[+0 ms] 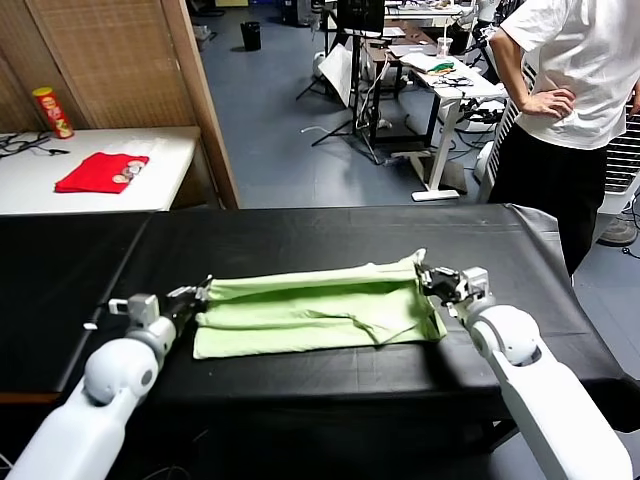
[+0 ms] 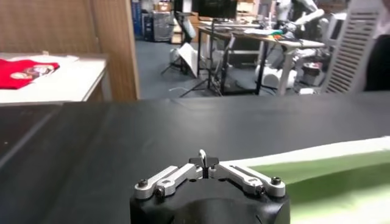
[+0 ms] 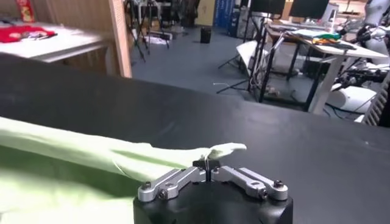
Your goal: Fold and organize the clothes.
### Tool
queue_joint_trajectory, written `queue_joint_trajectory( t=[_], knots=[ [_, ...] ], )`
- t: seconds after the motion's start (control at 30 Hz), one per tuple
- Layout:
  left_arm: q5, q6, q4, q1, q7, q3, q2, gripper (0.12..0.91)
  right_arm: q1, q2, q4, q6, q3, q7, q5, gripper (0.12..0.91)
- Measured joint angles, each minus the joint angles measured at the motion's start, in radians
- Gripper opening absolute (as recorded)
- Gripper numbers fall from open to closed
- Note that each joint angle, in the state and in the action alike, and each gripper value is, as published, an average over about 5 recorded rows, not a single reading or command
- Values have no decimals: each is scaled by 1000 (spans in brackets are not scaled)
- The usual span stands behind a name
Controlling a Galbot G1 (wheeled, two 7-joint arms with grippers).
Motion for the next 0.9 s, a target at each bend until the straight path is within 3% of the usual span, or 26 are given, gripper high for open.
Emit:
queue_joint_trajectory(
  t=[0.27,0.4,0.5,0.67,0.77,0.9],
  knots=[
    [43,3,-33,77,-1,-3,-13,134,-50,-22,49,-51,16,-12,10,152],
    [56,7,-44,94,-1,-5,-19,158,-83,-41,102,-69,41,-7,47,317],
    [56,8,-54,98,0,-12,-21,277,-94,-49,143,-68,64,2,73,484],
    [35,9,-54,86,-2,-30,-25,561,-64,-31,147,-37,76,34,50,738],
    [12,8,-34,62,-9,-34,-35,713,-23,0,104,-22,63,41,11,790],
    [-26,8,10,14,-27,-25,-55,790,36,53,21,-20,38,44,-40,797]
  ],
)
